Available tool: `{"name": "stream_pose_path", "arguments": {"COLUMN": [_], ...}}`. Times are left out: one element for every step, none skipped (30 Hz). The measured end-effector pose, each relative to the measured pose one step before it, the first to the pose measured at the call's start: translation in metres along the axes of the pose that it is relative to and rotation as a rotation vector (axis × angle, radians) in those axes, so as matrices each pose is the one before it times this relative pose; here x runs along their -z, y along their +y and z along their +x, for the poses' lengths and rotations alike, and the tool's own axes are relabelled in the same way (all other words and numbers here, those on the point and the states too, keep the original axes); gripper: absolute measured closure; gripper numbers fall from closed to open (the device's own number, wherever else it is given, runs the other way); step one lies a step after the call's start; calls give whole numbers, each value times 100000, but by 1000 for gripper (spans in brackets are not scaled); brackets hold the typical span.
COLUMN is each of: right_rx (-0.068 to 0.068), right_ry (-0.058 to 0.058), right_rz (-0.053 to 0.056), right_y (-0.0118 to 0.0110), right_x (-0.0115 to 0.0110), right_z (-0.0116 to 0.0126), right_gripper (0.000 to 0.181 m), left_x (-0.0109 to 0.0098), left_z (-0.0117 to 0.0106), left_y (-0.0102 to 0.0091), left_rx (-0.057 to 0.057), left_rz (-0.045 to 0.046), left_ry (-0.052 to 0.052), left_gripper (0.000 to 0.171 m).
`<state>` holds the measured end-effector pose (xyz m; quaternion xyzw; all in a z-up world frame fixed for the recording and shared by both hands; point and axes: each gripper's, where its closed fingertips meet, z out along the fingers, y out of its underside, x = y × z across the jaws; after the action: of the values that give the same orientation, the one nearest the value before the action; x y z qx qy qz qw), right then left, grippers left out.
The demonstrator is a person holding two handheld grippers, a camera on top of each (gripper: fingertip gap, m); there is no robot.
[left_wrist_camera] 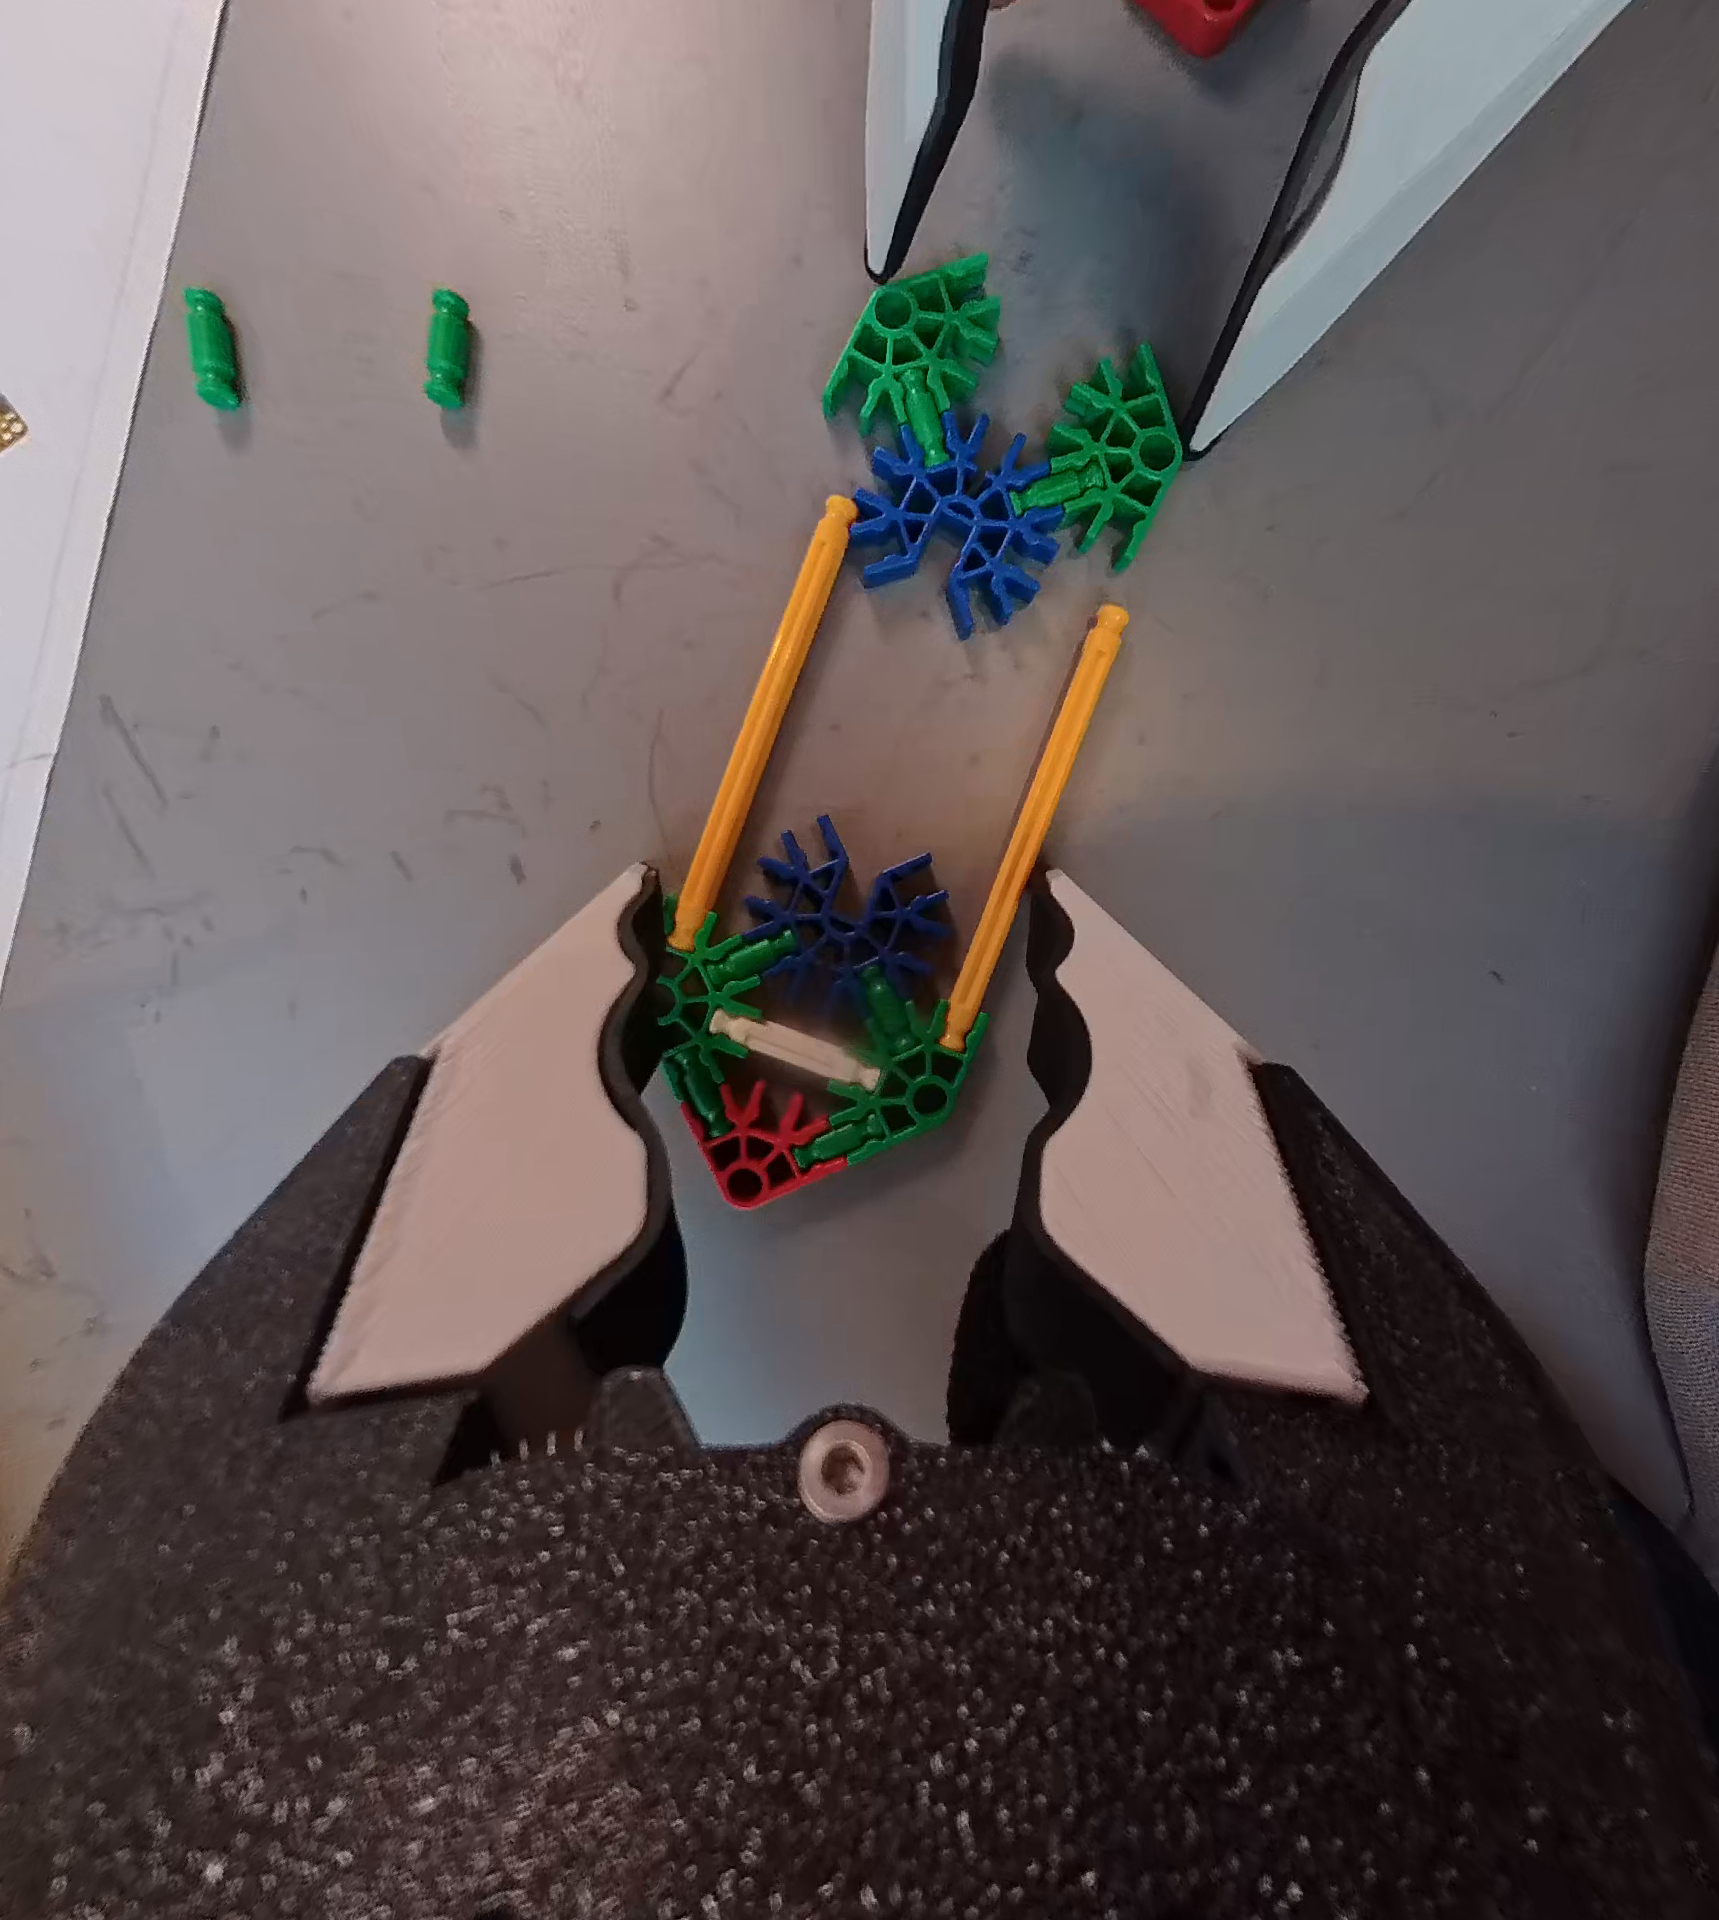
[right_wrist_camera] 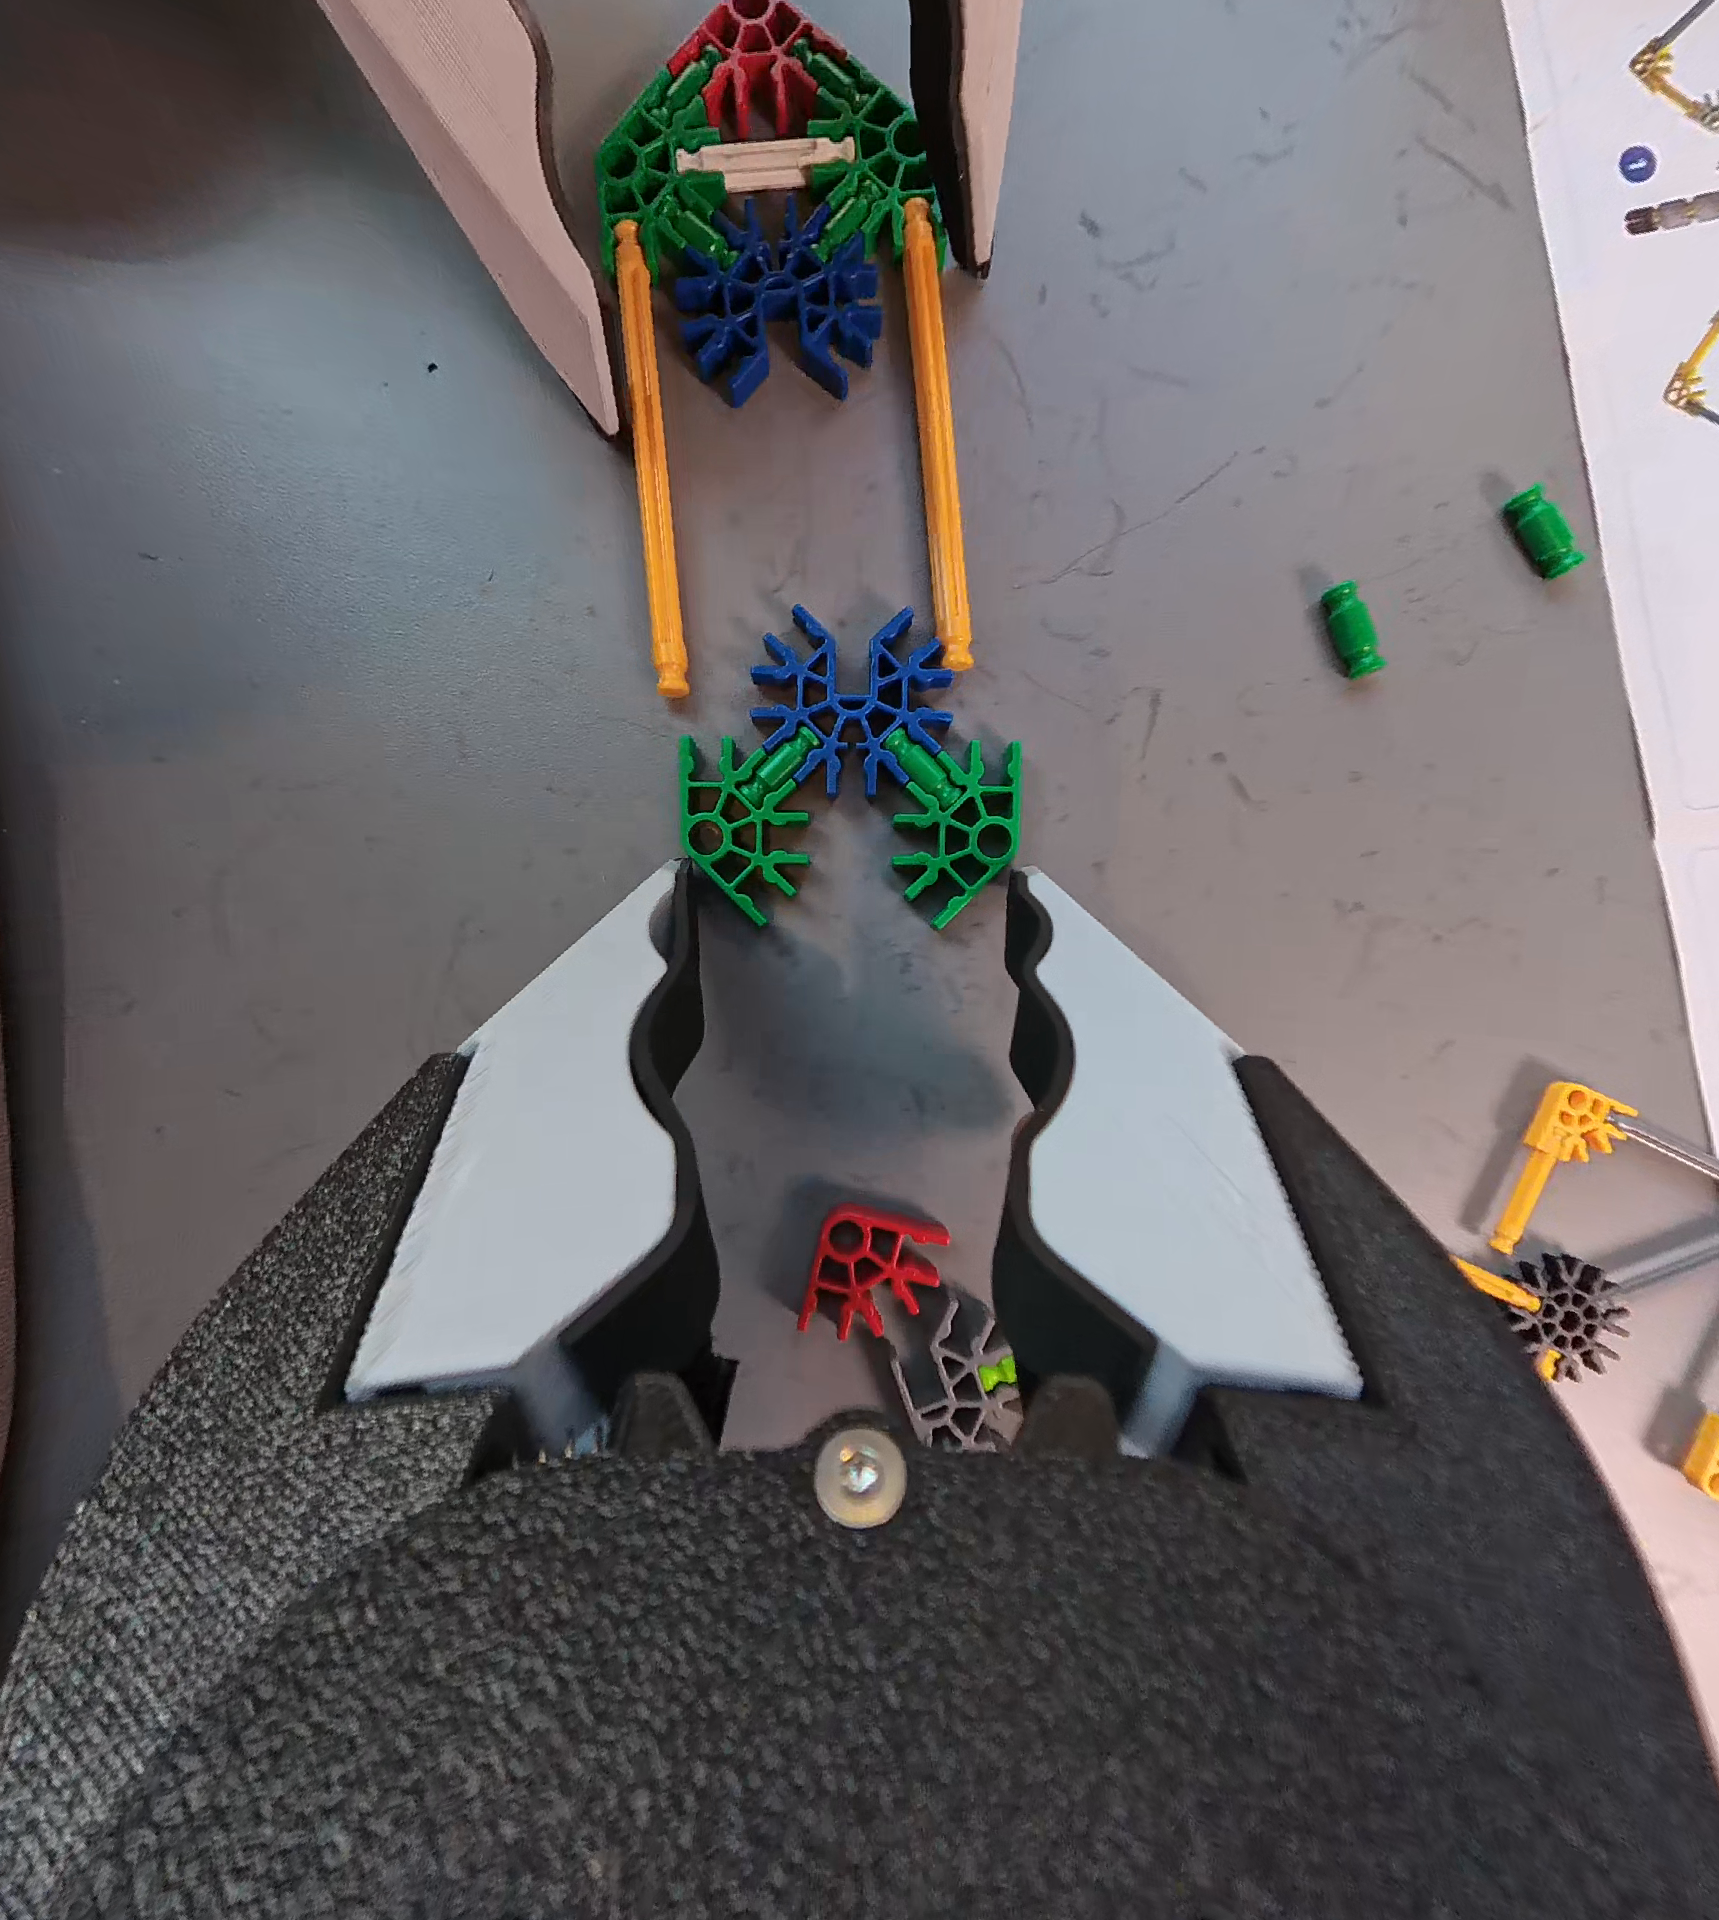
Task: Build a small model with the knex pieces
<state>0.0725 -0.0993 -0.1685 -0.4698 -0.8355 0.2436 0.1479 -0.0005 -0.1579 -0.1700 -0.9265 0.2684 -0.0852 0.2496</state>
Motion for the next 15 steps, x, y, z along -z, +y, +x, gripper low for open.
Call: {"name": "stream_pose_path", "arguments": {"right_rx": [14, 302, 752, 698, 397, 205, 169, 178, -56, 121, 322, 24, -63, -149, -102], "right_ry": [-144, -127, -66, 23, -137, -311, -406, -402, -293, -152, 56, 40, -3, -70, -15], "right_rz": [43, 111, 219, 177, 105, 137, 216, 219, 54, 36, 43, -66, -7, 39, 82], "right_y": [3, -20, -36, -19, -15, 0, -9, -7, 3, -12, -11, 5, -6, 14, -2], "right_x": [2, 2, -5, -7, 5, -10, -14, -12, -10, -7, -5, 2, -4, -2, 0], "right_z": [-2, -32, -51, -11, -19, -4, 2, -10, -1, -7, -14, -1, 1, 5, 7], "right_gripper": [123, 124, 124, 124, 125, 125, 125, 125, 125, 125, 125, 125, 125, 125, 125], "left_x": [-12, -14, -5, -19, -4, -18, -3, 0, 3, 9, -4, -9, -10, -21, -6], "left_z": [35, 12, 18, 1, -5, 1, 4, -5, 10, -6, 5, 7, 11, 18, 13], "left_y": [-20, -50, -37, -38, -12, -13, -5, -3, 1, -7, -7, 6, -16, -15, -11], "left_rx": [-165, 123, 124, 112, -1, -151, -156, -1, 52, 28, -5, -105, -158, -101, -18], "left_rz": [63, 248, 323, 231, 148, 97, 58, 86, 109, 76, 17, -16, 15, 44, 44], "left_ry": [53, 163, 243, 146, 83, 27, 7, 82, 125, 61, -22, -56, -22, 2, 44], "left_gripper": [101, 101, 101, 101, 101, 101, 101, 101, 101, 101, 101, 101, 101, 101, 101]}}
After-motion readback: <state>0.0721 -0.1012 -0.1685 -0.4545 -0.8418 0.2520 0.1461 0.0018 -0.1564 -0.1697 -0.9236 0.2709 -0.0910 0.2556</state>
